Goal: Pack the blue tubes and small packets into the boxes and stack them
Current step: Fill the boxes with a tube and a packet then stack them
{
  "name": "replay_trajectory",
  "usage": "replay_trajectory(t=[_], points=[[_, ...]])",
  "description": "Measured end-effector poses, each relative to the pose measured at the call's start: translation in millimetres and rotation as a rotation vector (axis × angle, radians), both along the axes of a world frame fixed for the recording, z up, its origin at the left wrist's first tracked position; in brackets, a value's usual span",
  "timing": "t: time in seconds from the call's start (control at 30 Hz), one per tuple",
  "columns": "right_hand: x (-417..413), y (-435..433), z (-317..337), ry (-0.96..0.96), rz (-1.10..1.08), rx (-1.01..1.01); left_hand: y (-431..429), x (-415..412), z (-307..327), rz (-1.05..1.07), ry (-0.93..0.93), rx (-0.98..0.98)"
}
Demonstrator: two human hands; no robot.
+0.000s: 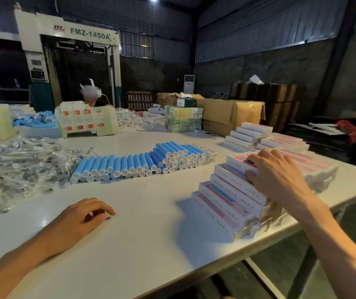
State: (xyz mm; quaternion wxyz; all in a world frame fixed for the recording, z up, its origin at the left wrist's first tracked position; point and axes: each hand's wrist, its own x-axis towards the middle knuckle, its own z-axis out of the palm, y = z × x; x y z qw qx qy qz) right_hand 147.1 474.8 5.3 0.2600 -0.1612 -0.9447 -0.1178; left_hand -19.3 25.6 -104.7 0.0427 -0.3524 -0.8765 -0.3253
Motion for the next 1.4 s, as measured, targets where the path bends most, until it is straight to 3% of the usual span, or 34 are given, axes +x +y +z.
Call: replay_trajectory(t=[0.1, 0.27, 0.53, 0.73, 0.87, 1.0, 1.27, 1.4], points=[[-11, -21, 5, 0.081, 0.080, -0.019, 1, 0, -1, 0.001, -0.022, 0.004], [-55, -104, 17, 0.199, 0.437, -0.205, -1, -4, -2, 0.021, 0.034, 0.027], [-150, -258, -18, 0.158, 0.820, -0.526, -5, -8, 2, 0.111, 0.149, 0.091], [-207, -318, -86, 0.109, 0.851, -0.921, -13, -9, 9, 0.424, 0.132, 0.028], [-229, -315, -109, 0.111, 0.853, -1.213, -32, -16, 17, 0.598, 0.079, 0.049], [-240, -313, -119, 0.062, 0.890, -1.399, -72, -41, 39, 0.811, 0.090, -0.056], [-252, -315, -129, 0.046, 0.966, -1.437, -203, -99, 77, 1.330, -0.009, -0.045], [-254, -317, -126, 0.053, 0.973, -1.440, -232, -110, 69, 1.337, -0.209, 0.067]])
